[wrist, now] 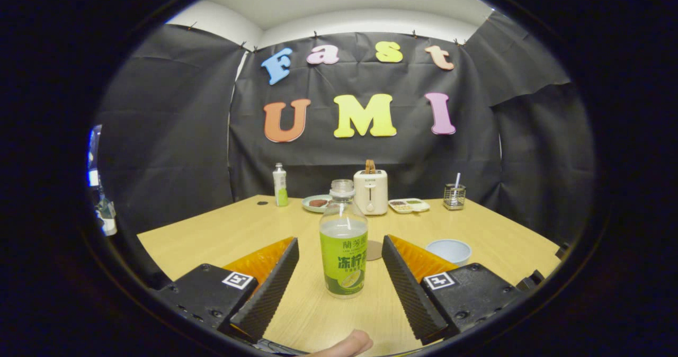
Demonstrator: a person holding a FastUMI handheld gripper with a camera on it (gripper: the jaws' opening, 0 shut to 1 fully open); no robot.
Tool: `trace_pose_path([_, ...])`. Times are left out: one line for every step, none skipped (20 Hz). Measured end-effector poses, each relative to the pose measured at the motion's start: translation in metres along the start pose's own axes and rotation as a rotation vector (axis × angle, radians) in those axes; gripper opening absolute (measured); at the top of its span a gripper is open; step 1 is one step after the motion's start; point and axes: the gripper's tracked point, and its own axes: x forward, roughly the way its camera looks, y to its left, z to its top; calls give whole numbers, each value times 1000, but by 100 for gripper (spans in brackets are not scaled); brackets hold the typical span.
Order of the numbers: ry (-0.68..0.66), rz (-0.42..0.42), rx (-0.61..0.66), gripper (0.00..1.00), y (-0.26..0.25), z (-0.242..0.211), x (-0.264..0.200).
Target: Take the bottle from table, then pour the juice into the cup, finally place the bottle on the coaster
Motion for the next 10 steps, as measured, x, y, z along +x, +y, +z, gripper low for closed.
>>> trace_pose_path([12, -12, -7, 100, 0, -4, 10])
trace_pose_path([19, -33, -12, 100, -1, -6, 18])
trace_pose_path([24, -52, -16, 100, -4, -8, 26])
trace_pose_path([14, -65, -16, 100, -3, -6, 32])
trace_pose_path([5, -73, -13, 100, -3, -4, 40])
trace_pose_path([-1, -66, -6, 100, 0, -4, 47])
trace_pose_path([-1, -69, 1, 100, 0, -6, 55])
trace_pose_path([2, -80, 0, 100, -2, -8, 61])
trace_pose_path([3, -92, 0, 100, -4, -9, 67])
trace_pose_path([3, -104, -1, 100, -5, -10, 71])
